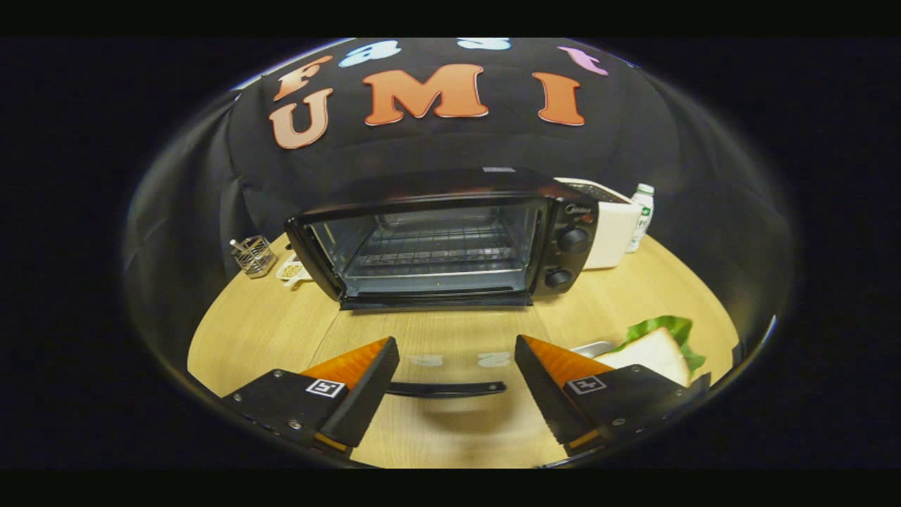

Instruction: Open the toaster oven, put the food inside, and close the toaster oven door.

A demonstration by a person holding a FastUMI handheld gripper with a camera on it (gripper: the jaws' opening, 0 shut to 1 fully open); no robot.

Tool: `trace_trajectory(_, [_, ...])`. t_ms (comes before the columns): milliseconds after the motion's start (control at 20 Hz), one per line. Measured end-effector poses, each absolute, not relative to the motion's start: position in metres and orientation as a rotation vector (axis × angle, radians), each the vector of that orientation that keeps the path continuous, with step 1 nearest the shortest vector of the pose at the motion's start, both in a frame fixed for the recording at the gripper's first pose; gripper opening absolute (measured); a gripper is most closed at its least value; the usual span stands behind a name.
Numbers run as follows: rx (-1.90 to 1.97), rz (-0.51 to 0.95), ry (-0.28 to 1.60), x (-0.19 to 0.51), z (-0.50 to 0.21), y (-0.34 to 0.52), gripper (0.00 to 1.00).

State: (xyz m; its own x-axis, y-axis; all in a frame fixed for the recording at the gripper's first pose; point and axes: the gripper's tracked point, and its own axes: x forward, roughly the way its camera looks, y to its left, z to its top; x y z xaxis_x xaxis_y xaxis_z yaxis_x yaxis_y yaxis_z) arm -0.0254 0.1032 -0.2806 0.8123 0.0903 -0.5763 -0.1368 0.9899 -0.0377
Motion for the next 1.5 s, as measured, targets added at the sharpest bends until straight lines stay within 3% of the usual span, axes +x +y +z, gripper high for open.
trace_trajectory(650, [-0.103,0.122,0.762,-0.070,-0.230,-0.064,0.99])
trace_trajectory(1250, [0.025,0.324,0.998,-0.057,-0.276,-0.089,0.99])
trace_trajectory(1500, [0.138,0.321,1.081,-0.049,-0.312,-0.091,1.00])
